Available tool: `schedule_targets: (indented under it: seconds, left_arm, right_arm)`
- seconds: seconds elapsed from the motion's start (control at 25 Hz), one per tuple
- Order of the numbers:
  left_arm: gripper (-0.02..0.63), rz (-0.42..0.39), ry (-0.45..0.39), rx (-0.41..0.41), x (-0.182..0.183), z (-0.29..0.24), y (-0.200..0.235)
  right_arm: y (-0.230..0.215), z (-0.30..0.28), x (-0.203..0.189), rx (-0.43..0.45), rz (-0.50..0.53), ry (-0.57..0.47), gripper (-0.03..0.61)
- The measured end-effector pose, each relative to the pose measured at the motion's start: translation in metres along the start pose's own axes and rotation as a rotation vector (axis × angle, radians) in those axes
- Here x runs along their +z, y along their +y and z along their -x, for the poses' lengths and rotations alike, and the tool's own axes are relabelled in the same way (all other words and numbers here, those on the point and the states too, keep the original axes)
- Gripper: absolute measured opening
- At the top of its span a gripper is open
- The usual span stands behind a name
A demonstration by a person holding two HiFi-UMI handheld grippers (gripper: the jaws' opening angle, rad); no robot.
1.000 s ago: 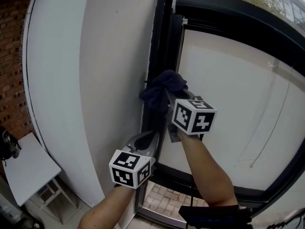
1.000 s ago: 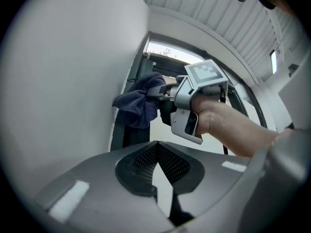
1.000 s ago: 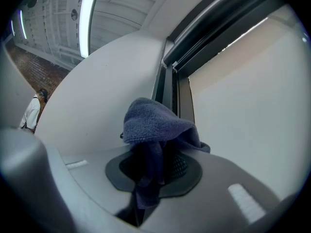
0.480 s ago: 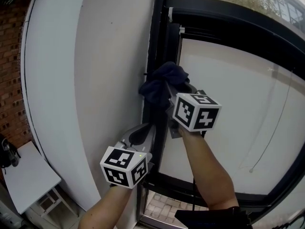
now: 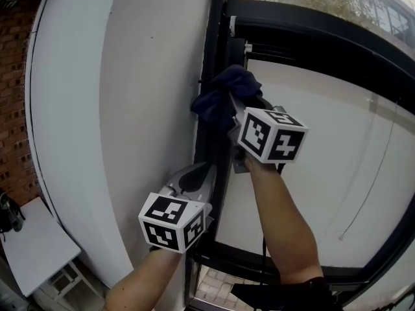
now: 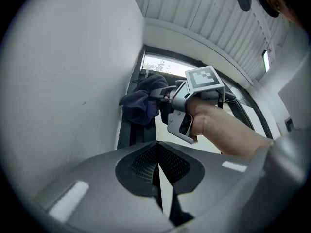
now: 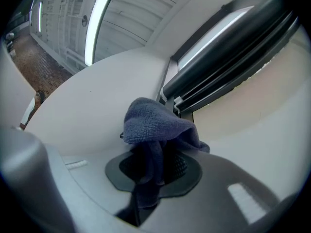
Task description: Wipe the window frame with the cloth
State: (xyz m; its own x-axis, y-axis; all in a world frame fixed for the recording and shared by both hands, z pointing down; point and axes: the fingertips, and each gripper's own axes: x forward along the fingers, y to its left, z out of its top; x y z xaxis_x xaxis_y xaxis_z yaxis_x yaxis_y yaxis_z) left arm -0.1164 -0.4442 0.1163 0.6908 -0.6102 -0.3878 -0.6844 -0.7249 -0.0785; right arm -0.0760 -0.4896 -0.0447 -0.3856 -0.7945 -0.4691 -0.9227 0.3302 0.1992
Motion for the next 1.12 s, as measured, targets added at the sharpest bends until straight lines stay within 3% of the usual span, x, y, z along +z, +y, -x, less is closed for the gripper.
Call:
schedule_targets:
  seconds: [0.32,0.76,1.12]
  left_arm:
    - [-0.006,0.001,-0.038,-0.004,0.018,-0.009,0.005]
    - [-0.006,0.016,-0.011,-0.042,0.028,-0.019,0.0]
    - [-0.006,0.023,-0.034,-0.045,0.045,-0.026,0.006]
  right_arm:
    - [-0.006,-0.018,0.031,-0.045,0.079,-0.033,0.06]
    - [-0.019,-0.033,0.078,-0.139,0.008,-0.09,0.06]
    - [-0.027,-0.046,0.094,-0.15,-0.03,-0.106,0.06]
